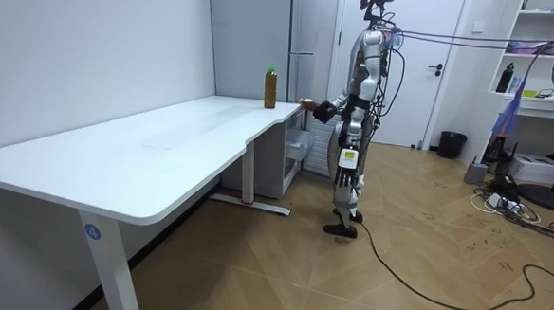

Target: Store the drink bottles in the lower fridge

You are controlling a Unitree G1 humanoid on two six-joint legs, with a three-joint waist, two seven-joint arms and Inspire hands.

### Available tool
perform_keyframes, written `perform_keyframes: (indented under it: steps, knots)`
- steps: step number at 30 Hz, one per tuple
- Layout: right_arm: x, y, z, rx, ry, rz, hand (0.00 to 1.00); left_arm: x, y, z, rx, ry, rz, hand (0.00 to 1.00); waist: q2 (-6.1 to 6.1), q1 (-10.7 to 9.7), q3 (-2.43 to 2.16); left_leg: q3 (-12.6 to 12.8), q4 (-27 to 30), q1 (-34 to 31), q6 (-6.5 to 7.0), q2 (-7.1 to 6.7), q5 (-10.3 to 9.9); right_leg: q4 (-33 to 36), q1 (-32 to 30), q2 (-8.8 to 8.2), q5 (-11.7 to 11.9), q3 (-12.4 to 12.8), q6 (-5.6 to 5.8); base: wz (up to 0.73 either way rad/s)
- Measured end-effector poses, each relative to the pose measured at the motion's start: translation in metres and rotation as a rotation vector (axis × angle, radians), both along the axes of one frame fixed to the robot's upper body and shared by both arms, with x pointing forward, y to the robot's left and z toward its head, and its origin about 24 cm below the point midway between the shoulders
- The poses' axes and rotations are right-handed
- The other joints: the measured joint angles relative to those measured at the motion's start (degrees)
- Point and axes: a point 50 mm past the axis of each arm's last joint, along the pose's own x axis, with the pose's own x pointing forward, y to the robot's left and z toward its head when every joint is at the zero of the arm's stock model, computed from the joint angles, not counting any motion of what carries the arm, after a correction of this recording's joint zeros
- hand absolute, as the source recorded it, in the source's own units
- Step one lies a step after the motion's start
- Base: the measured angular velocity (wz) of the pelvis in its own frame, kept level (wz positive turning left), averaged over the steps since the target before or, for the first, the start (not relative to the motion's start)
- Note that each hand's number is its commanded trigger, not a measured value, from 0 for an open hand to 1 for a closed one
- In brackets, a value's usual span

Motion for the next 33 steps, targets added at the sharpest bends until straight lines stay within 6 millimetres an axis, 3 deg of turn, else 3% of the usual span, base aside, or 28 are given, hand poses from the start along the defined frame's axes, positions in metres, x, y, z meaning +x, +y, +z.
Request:
perform_keyframes:
  steps: [9,24,25,33]
  knots:
    - [-0.034,-0.017,-0.026,-0.024,0.237,-0.265,1.0,-0.003,-0.002,0.0,-0.005,0.016,-0.051,0.0,0.99,-0.12,-0.01,0.51,-0.1,0.1,0.07,0.04,-0.06,-0.05,-0.19,-0.02,0.09,0.41,0.11,-0.03]
    - [-0.05,-0.04,-0.034,0.003,0.387,-0.789,1.0,-0.009,0.001,0.001,-0.003,-0.004,-0.021,0.0,1.5,-1.71,-0.06,0.16,0.13,0.66,0.1,0.03,-0.3,-0.01,0.02,0.06,0.11,0.54,0.09,-0.01]
    - [-0.051,-0.043,-0.034,-0.003,0.404,-0.829,1.0,-0.008,0.001,0.002,-0.001,-0.012,-0.017,0.0,1.72,-1.72,0.09,0.14,0.17,0.61,0.11,0.02,-0.31,-0.02,-0.04,0.04,0.11,0.52,0.09,0.0]
    - [-0.061,-0.051,-0.041,-0.051,0.527,-1.03,1.0,-0.011,0.003,0.002,0.017,-0.012,0.021,0.0,1.74,-1.72,-0.29,0.21,0.48,0.76,0.12,0.04,-0.33,0.03,-0.06,0.04,0.11,0.52,0.09,0.0]
